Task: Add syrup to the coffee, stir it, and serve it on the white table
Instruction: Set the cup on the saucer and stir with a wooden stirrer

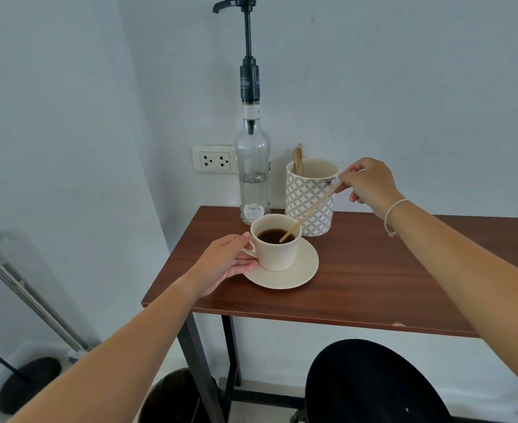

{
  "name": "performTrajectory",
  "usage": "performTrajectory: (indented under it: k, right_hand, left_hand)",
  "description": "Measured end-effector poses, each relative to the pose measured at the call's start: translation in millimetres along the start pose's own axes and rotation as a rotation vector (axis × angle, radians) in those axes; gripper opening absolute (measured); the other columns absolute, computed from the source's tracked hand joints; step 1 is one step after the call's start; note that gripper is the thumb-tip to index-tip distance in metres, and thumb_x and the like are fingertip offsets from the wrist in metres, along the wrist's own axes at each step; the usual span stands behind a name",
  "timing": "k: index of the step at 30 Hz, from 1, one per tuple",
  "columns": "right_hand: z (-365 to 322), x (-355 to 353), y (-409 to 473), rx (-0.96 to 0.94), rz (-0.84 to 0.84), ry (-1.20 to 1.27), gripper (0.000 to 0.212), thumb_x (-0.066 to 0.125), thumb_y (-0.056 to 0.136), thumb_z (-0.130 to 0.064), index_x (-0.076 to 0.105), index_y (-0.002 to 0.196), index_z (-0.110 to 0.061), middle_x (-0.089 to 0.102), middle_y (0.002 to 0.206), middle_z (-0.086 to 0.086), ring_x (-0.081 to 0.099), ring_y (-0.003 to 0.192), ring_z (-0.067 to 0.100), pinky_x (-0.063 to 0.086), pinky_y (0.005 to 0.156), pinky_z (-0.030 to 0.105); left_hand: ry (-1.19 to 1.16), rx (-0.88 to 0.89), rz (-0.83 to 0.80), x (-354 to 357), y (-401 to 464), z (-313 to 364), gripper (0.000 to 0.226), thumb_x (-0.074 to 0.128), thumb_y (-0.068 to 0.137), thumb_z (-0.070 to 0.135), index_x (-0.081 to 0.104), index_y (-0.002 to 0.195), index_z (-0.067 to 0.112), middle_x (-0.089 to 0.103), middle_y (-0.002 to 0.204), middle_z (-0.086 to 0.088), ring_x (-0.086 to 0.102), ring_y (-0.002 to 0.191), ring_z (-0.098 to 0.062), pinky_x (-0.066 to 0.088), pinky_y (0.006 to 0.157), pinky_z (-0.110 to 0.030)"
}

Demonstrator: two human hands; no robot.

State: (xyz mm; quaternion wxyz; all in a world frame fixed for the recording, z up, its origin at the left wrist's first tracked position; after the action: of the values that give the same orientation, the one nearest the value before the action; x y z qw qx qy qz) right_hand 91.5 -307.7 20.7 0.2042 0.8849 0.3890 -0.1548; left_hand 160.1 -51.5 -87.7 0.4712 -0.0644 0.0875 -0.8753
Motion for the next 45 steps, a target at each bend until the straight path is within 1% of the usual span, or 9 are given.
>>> performTrajectory:
  k: [4, 11, 14, 18, 23, 32, 38, 42, 45]
  right_hand:
    - [5, -8, -7, 0.078, 0.029, 0.043, 0.014, 0.052, 0.083, -0.007, 0.048, 0.072, -0.015, 0.067, 0.067, 0.003, 0.046, 0.046, 0.017, 0.036, 0.046, 0.023]
    - [7, -10, -21, 0.17, 0.11, 0.113, 0.01, 0.053, 0.084, -0.01, 0.052, 0.094, -0.008, 0.066, 0.066, 0.002, 0.048, 0.041, 0.015, 0.036, 0.042, 0.022]
    - [8, -9, -29, 0.193, 0.142, 0.112, 0.01, 0.054, 0.085, -0.011, 0.052, 0.094, -0.009, 0.066, 0.066, 0.0, 0.047, 0.028, 0.006, 0.037, 0.04, 0.02]
    - [9, -11, -40, 0.217, 0.196, 0.113, 0.009, 0.053, 0.085, -0.011, 0.051, 0.093, -0.01, 0.066, 0.066, -0.001, 0.046, 0.029, 0.007, 0.037, 0.036, 0.018]
    - [14, -16, -51, 0.242, 0.207, 0.097, 0.006, 0.053, 0.085, -0.011, 0.051, 0.09, -0.01, 0.066, 0.065, -0.001, 0.045, 0.023, 0.002, 0.037, 0.032, 0.015]
    - [14, -21, -68, 0.312, 0.169, 0.241, 0.015, 0.052, 0.087, -0.01, 0.048, 0.072, -0.014, 0.066, 0.069, 0.003, 0.051, 0.03, 0.007, 0.037, 0.032, 0.015]
    - [11, -18, -79, 0.347, 0.15, 0.353, 0.008, 0.05, 0.089, -0.012, 0.052, 0.082, -0.01, 0.065, 0.073, 0.003, 0.049, 0.027, 0.005, 0.035, 0.029, 0.011]
    - [-3, -1, -93, 0.343, 0.11, 0.352, 0.017, 0.049, 0.09, -0.012, 0.053, 0.073, -0.011, 0.065, 0.076, 0.004, 0.051, 0.043, 0.012, 0.035, 0.03, 0.012]
    - [-19, 15, -104, 0.305, 0.088, 0.371, 0.009, 0.05, 0.089, -0.013, 0.056, 0.09, -0.005, 0.065, 0.073, 0.003, 0.05, 0.046, 0.014, 0.035, 0.03, 0.011]
  left_hand:
    - [-0.021, -0.018, -0.021, -1, 2, 0, 0.025, 0.052, 0.095, 0.031, 0.06, 0.095, 0.007, 0.066, 0.111, -0.023, 0.069, 0.101, -0.027, 0.054, 0.092, -0.036]
    - [-0.002, -0.008, -0.075, -3, 3, 0, 0.025, 0.052, 0.095, 0.03, 0.059, 0.093, 0.006, 0.066, 0.111, -0.023, 0.069, 0.101, -0.027, 0.055, 0.09, -0.034]
    - [0.008, -0.011, -0.087, -5, 4, 0, 0.024, 0.052, 0.095, 0.03, 0.059, 0.093, 0.007, 0.066, 0.112, -0.023, 0.068, 0.103, -0.028, 0.053, 0.093, -0.037]
    - [0.023, -0.028, -0.115, -6, 5, 1, 0.023, 0.052, 0.095, 0.03, 0.058, 0.096, 0.008, 0.063, 0.115, -0.023, 0.066, 0.106, -0.029, 0.05, 0.098, -0.04]
    - [0.091, -0.013, -0.106, -7, -5, 8, 0.021, 0.053, 0.094, 0.035, 0.052, 0.105, 0.017, 0.06, 0.114, -0.02, 0.064, 0.103, -0.026, 0.052, 0.091, -0.033]
    - [0.351, 0.063, 0.114, -38, -40, 15, 0.04, 0.049, 0.093, 0.043, 0.049, 0.122, 0.016, 0.06, 0.113, -0.011, 0.065, 0.101, -0.024, 0.054, 0.088, -0.031]
    - [0.697, 0.24, 0.281, -61, -72, 30, 0.033, 0.047, 0.094, 0.04, 0.055, 0.119, 0.019, 0.058, 0.116, 0.0, 0.056, 0.105, -0.017, 0.047, 0.095, -0.032]
    - [0.846, 0.264, 0.294, -85, -87, 35, 0.038, 0.048, 0.094, 0.039, 0.051, 0.127, 0.02, 0.057, 0.127, -0.007, 0.056, 0.107, -0.02, 0.04, 0.085, -0.025]
    - [0.993, 0.297, 0.295, -106, -93, 42, 0.042, 0.048, 0.094, 0.036, 0.047, 0.132, 0.017, 0.056, 0.131, -0.012, 0.056, 0.113, -0.025, 0.039, 0.088, -0.026]
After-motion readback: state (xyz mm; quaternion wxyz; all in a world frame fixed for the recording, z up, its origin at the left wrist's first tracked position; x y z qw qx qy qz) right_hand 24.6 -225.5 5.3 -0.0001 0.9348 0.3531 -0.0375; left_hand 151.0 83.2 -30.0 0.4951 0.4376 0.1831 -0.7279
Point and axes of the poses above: each hand's wrist, its own y-axis towards the middle knuckle, its own x-axis out of the palm, z = x × y, the point moved 3 cm from there along y, towards the middle knuckle
